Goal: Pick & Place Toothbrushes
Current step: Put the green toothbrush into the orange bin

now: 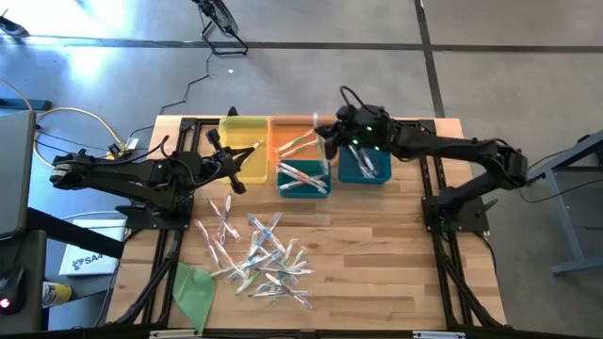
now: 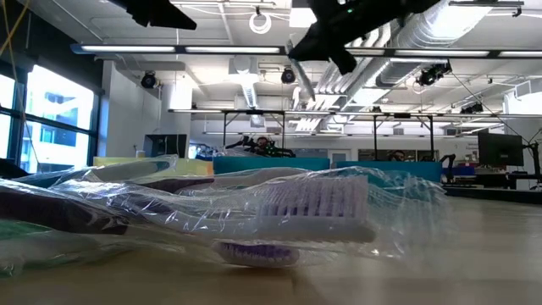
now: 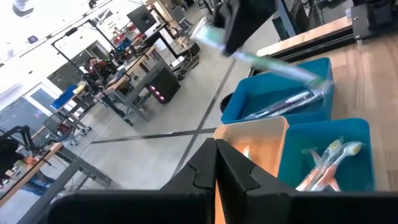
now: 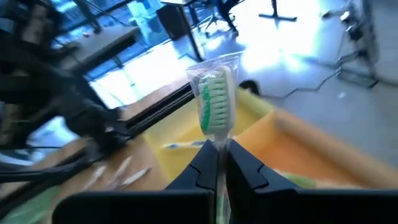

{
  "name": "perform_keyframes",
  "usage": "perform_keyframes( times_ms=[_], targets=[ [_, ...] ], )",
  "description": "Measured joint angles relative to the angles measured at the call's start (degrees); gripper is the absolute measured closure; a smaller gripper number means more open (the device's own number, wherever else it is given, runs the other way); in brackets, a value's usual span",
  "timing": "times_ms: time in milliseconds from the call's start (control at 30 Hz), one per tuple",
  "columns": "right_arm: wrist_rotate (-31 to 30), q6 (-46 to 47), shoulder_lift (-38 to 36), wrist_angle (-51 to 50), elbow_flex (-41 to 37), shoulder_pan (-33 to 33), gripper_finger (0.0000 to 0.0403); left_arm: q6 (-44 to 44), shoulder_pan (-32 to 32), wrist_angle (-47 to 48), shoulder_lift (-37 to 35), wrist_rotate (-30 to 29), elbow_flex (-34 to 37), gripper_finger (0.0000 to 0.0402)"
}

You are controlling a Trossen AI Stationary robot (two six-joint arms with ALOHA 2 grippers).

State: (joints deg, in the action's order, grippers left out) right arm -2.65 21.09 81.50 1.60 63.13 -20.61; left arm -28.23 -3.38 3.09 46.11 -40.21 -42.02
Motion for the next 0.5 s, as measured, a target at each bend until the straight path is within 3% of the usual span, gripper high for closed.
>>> perform_keyframes(
  times_ms=[167, 500],
  targets=[
    [-3.31, -8.14, 7.92, -0.03, 5.98, -2.42, 0.0399, 0.00, 0.00, 0.02, 0.00, 0.00, 0.00, 0.0402],
    [-1.48, -18.37, 20.33, -0.18, 12.14, -8.27, 0.0399, 0.00, 0.00, 0.02, 0.00, 0.04, 0.00, 0.0402]
  ],
)
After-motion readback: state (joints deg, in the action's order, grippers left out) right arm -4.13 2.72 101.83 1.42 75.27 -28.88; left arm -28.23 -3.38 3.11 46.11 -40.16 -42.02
